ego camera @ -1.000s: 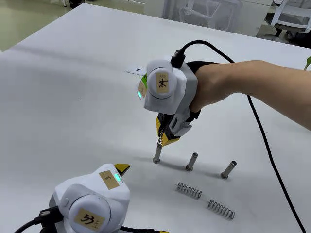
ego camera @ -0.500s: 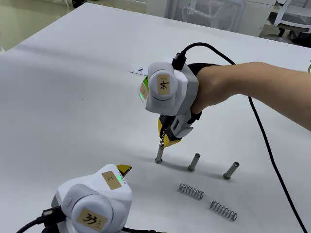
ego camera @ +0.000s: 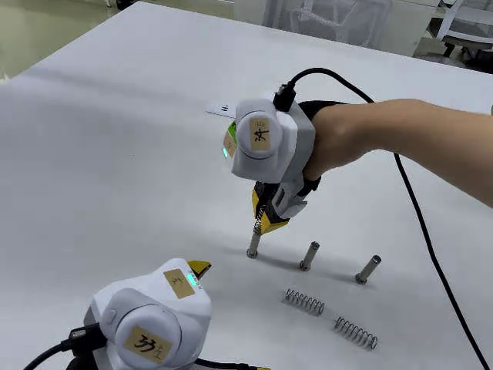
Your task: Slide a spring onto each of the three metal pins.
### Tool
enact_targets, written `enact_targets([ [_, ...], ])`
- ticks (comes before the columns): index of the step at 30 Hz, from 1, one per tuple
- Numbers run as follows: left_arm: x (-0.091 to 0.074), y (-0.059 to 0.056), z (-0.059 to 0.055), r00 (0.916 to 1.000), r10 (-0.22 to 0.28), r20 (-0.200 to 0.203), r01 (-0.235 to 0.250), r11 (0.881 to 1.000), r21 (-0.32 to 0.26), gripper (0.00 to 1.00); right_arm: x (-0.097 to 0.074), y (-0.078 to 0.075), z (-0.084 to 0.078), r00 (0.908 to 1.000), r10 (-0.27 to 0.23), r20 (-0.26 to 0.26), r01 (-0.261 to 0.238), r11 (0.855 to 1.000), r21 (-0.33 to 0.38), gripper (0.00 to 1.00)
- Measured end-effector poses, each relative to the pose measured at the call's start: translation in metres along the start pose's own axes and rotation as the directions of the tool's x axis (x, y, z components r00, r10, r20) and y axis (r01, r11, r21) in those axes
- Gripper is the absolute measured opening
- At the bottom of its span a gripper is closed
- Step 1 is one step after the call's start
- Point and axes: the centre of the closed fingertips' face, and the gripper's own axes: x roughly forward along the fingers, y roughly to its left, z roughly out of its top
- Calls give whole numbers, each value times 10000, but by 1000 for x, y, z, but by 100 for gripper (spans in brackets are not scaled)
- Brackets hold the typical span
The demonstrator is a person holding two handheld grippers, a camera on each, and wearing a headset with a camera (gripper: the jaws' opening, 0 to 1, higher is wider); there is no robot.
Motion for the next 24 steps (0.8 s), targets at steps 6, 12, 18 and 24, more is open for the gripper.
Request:
enact_targets([
  [6,0,-1,-1,10000,-16,-17,16,10000,-22,98,3,0,0,10000,37,-46,-37,10000,-9,12],
  [12,0,0,-1,10000,5,-3,-5,10000,-35,98,8,2,-1,9997,135,-180,-137,9999,-82,13],
  [18,-1,0,-1,10000,6,-4,-6,10000,-52,98,17,2,-2,9993,193,-308,-197,9997,-120,13],
  [24,-1,0,-1,10000,-12,-34,12,10000,-63,98,27,1,-2,9986,336,-398,-340,9994,-96,13],
])
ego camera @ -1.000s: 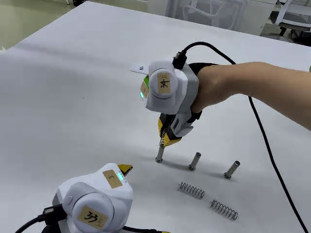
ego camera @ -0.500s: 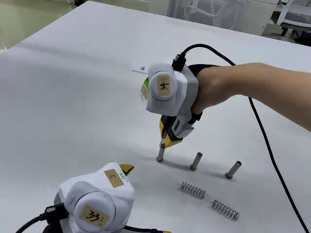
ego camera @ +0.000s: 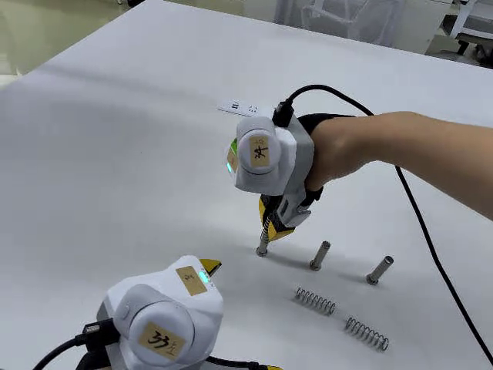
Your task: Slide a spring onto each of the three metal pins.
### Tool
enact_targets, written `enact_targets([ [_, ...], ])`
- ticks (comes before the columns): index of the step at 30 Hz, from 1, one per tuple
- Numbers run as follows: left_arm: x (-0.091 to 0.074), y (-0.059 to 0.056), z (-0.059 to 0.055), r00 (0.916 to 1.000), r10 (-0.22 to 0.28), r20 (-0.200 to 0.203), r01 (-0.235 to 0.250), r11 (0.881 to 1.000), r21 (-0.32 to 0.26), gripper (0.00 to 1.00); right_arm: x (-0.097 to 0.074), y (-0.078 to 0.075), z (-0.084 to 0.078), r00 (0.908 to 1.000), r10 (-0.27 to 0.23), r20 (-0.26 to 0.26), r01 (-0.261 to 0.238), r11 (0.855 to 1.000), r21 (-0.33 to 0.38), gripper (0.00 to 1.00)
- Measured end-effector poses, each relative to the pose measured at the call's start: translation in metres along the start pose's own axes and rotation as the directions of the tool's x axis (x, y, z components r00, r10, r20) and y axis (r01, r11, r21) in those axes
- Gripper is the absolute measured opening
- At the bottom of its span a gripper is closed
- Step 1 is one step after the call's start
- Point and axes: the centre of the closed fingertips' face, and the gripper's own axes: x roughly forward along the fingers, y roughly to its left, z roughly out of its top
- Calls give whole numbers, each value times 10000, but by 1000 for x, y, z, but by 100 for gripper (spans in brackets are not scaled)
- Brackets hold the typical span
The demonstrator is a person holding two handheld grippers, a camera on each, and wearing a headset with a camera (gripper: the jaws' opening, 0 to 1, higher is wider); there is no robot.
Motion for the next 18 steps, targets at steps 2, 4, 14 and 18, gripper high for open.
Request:
enact_targets([
  [2,0,0,0,10000,-10,0,10,10000,-20,98,2,0,0,10000,54,-12,-54,10000,39,13],
  [4,0,0,0,10000,-20,13,20,10000,-22,98,5,-1,-1,10000,77,-57,-76,10000,32,13],
  [14,0,0,-1,10000,-36,12,37,10000,-69,97,19,2,-2,9995,136,-272,-136,9999,-17,13],
  [18,0,-1,-1,10000,-77,-11,77,10000,-46,97,25,2,-3,9995,118,-305,-116,9999,44,13],
])
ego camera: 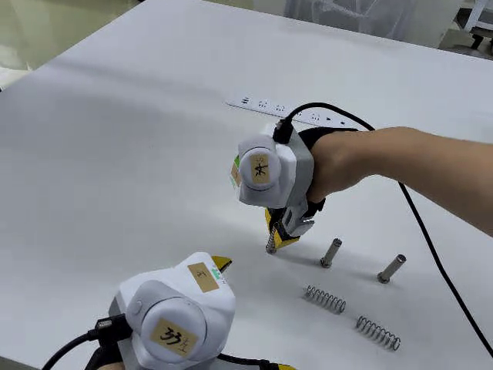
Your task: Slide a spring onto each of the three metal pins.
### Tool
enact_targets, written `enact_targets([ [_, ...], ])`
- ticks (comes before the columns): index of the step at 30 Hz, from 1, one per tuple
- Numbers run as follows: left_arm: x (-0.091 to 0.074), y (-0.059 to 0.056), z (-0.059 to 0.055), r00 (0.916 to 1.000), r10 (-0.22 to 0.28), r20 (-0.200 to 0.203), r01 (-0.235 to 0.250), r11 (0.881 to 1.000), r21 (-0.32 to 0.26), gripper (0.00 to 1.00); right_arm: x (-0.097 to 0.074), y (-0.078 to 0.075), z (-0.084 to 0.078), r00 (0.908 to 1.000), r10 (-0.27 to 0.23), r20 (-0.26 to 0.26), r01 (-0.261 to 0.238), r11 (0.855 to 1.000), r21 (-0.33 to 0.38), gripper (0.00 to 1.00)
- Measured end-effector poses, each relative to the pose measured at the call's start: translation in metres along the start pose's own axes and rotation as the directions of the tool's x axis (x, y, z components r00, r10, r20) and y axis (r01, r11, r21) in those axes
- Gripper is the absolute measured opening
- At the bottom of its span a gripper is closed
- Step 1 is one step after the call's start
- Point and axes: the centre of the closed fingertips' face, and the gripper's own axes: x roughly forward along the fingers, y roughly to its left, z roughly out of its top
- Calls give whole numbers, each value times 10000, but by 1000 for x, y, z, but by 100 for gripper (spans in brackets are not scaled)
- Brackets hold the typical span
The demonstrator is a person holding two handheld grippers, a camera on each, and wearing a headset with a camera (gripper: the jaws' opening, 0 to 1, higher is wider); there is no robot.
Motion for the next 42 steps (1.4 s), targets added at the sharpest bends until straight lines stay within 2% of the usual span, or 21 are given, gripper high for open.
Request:
enact_targets([
  [18,-1,0,0,10000,-48,-49,48,10000,14,97,5,0,-3,9999,-127,-49,127,9999,-82,15],
  [20,-1,0,-1,10000,-58,-65,58,10000,22,97,5,0,-3,9999,-115,17,115,9999,12,22],
  [24,0,-2,0,9999,-119,-53,120,9999,92,97,4,1,-3,9998,-139,167,137,9998,138,30],
  [29,0,-3,0,9999,-158,-65,159,9998,135,97,1,5,-3,9987,-123,488,105,9992,373,48],
  [32,1,-4,0,9998,-188,-75,189,9997,135,97,-1,7,-1,9962,-221,845,196,9994,295,59],
  [34,1,-6,0,9997,-225,-95,227,9996,158,97,-3,6,2,9928,-422,1119,374,9983,444,71],
  [36,1,-7,0,9996,-265,-122,267,9994,199,97,-6,3,5,9860,-687,1516,580,9956,735,78],
  [39,2,-8,-1,9995,-288,-154,292,9993,240,97,-9,-1,6,9778,-1039,1821,827,9893,1202,92],
  [42,1,-8,0,9995,-283,-140,287,9993,235,97,-12,-1,4,9721,-1232,1997,955,9851,1430,99],
])
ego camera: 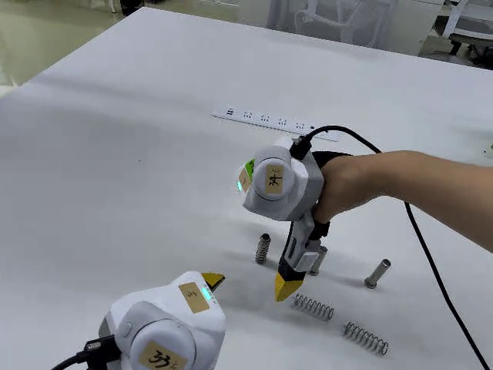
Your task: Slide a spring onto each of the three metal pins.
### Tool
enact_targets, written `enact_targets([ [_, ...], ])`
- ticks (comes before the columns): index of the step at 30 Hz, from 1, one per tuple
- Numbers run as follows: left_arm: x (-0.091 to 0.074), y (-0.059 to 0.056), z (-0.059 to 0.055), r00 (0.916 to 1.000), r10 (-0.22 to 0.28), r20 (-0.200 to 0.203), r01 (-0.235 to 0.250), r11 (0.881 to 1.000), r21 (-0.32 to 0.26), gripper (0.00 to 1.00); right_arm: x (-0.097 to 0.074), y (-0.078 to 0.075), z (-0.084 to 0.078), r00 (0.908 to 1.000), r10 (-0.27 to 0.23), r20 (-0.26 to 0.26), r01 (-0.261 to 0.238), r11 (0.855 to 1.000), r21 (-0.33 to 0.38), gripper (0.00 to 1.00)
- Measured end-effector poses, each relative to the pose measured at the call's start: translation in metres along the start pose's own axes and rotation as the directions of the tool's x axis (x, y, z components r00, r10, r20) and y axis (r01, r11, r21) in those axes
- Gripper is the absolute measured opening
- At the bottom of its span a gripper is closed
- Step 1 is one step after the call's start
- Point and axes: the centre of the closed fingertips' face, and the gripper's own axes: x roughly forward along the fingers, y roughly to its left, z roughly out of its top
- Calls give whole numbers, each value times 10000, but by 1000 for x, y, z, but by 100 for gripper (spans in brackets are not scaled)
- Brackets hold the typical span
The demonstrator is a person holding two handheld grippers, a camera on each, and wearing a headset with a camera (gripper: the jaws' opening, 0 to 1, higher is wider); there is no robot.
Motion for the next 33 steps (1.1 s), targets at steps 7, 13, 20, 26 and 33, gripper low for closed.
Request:
enact_targets([
  [7,-1,0,7,9997,10,259,-7,9999,-134,97,-11,-3,3,9939,-532,967,442,9946,939,99],
  [13,-5,9,14,9970,230,745,-166,9963,-844,95,-22,-3,-1,9820,-992,1605,711,9824,1724,99],
  [20,-7,15,13,9958,504,766,-425,9940,-1008,97,-36,-3,-6,9464,-1859,2641,962,9429,3190,99],
  [26,-4,16,18,9953,380,890,-288,9943,-1029,100,-52,1,-14,9016,-2825,3275,1141,8858,4498,99],
  [33,-6,19,13,9972,305,685,-246,9961,-852,100,-75,9,-26,8480,-3852,3641,1581,8395,5199,99],
])
